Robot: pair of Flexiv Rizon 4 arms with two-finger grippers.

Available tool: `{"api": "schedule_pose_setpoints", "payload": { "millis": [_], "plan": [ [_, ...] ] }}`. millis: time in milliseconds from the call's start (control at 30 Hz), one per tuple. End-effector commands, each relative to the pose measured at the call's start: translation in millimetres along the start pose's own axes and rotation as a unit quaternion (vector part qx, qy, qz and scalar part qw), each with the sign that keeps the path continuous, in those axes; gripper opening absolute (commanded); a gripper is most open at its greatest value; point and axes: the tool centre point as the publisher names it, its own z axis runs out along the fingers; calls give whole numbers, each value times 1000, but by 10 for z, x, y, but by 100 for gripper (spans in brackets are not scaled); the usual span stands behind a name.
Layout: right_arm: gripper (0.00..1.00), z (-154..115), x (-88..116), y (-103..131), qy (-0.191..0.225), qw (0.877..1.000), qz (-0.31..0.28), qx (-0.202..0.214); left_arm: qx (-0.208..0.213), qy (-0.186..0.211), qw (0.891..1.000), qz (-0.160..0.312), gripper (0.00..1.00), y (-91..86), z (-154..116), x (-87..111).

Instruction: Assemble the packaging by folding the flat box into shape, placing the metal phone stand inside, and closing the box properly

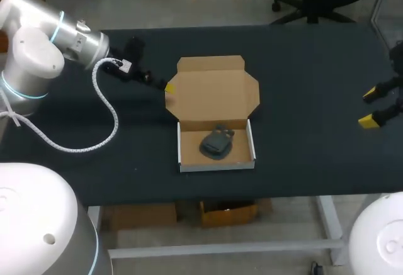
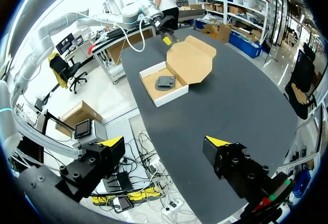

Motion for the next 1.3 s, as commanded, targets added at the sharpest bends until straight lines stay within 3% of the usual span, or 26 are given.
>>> {"api": "schedule_pose_setpoints", "payload": {
  "millis": [33, 333, 467, 567, 733, 867, 1300],
  "plan": [
    [100, -14, -88, 50, 17, 1000, -5, 9, 3, 17, 1000, 4, 100, -1, 94, -76],
    [100, 16, -138, 122, 26, 999, -16, 27, 14, 45, 999, 10, 100, -8, 202, -52],
    [100, 50, -180, 146, 27, 999, -16, 42, 19, 63, 998, 13, 92, -9, 252, -26],
    [100, 79, -204, 167, 24, 998, -15, 52, 18, 70, 997, 15, 74, -3, 288, -9],
    [100, 103, -229, 201, 23, 998, -17, 62, 23, 83, 996, 19, 54, -7, 311, 18],
    [100, 112, -238, 222, 22, 998, -19, 64, 25, 89, 995, 25, 47, -27, 323, 55],
    [100, 139, -273, 261, 19, 997, -19, 72, 33, 119, 992, 35, 40, -1, 365, 191]
  ]
}}
